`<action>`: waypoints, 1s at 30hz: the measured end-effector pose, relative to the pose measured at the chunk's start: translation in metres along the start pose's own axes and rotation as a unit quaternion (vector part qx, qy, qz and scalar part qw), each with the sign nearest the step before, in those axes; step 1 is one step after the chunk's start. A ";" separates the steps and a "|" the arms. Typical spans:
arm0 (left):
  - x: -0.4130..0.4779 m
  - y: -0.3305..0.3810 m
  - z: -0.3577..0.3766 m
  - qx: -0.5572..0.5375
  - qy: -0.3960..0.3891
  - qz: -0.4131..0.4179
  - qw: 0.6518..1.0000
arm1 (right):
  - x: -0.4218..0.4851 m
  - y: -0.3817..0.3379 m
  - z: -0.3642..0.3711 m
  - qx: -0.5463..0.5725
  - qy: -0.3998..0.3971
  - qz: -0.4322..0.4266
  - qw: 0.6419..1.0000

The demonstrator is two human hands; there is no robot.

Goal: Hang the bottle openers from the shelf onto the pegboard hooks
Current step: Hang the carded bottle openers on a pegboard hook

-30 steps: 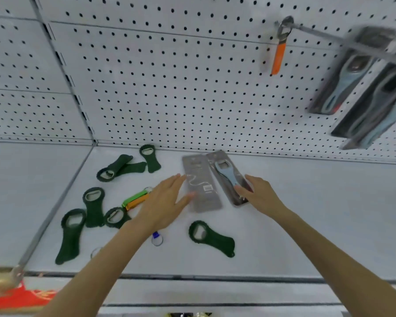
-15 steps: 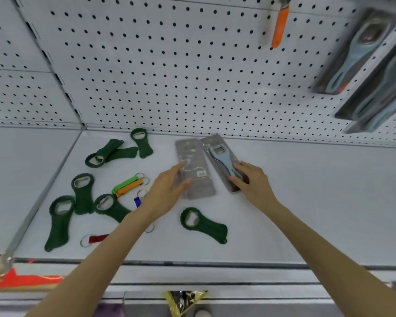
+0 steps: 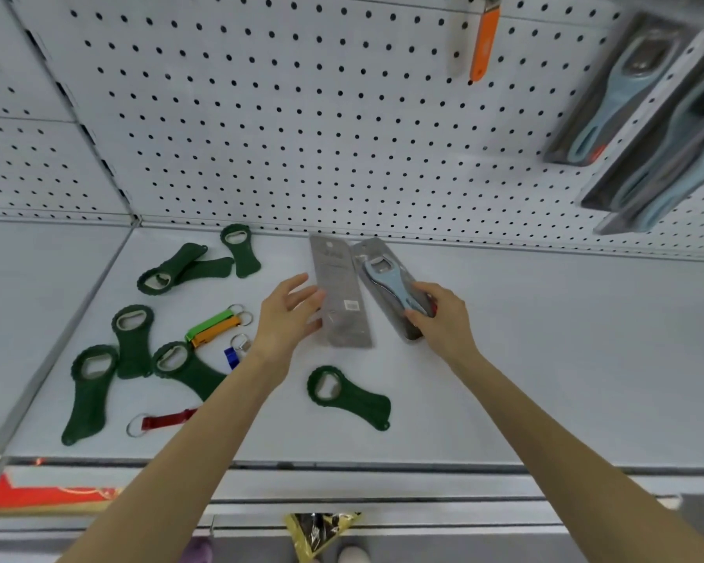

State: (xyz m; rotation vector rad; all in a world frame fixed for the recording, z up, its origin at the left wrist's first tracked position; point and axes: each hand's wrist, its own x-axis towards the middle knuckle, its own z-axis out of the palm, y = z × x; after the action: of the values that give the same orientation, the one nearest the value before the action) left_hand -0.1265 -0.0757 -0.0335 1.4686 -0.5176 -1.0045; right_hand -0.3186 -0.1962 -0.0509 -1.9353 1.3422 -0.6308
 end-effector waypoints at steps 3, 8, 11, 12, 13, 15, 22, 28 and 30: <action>0.000 -0.001 0.002 -0.016 0.007 -0.006 1.000 | 0.000 0.002 -0.007 0.032 0.002 0.021 0.999; 0.002 -0.005 0.010 0.018 0.012 -0.019 1.000 | -0.005 0.003 -0.023 0.076 -0.008 0.056 0.996; 0.002 -0.004 0.013 0.023 0.000 -0.026 0.999 | -0.008 0.002 -0.033 0.071 -0.018 0.095 0.993; 0.001 -0.003 0.013 0.019 -0.007 -0.029 0.999 | -0.009 0.002 -0.037 0.070 -0.028 0.109 0.991; 0.001 -0.002 0.012 0.012 -0.013 -0.034 0.999 | -0.010 0.002 -0.039 0.069 -0.040 0.122 0.989; -0.001 0.000 0.008 -0.005 -0.027 -0.045 0.999 | -0.012 0.000 -0.045 0.073 -0.060 0.149 0.984; -0.019 0.006 -0.008 -0.080 -0.098 -0.052 0.991 | -0.045 -0.003 -0.056 0.286 -0.004 0.202 0.937; -0.041 0.012 -0.015 -0.124 -0.157 -0.033 0.979 | -0.084 -0.019 -0.047 0.503 -0.051 0.195 0.841; -0.047 0.013 -0.018 -0.134 -0.178 -0.034 0.974 | -0.096 -0.025 -0.047 0.534 -0.090 0.171 0.823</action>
State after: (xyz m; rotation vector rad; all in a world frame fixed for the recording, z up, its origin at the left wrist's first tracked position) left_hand -0.1341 -0.0299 -0.0097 1.0767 -0.5642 -1.3497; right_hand -0.3702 -0.1128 -0.0019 -0.7865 0.8516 -0.7592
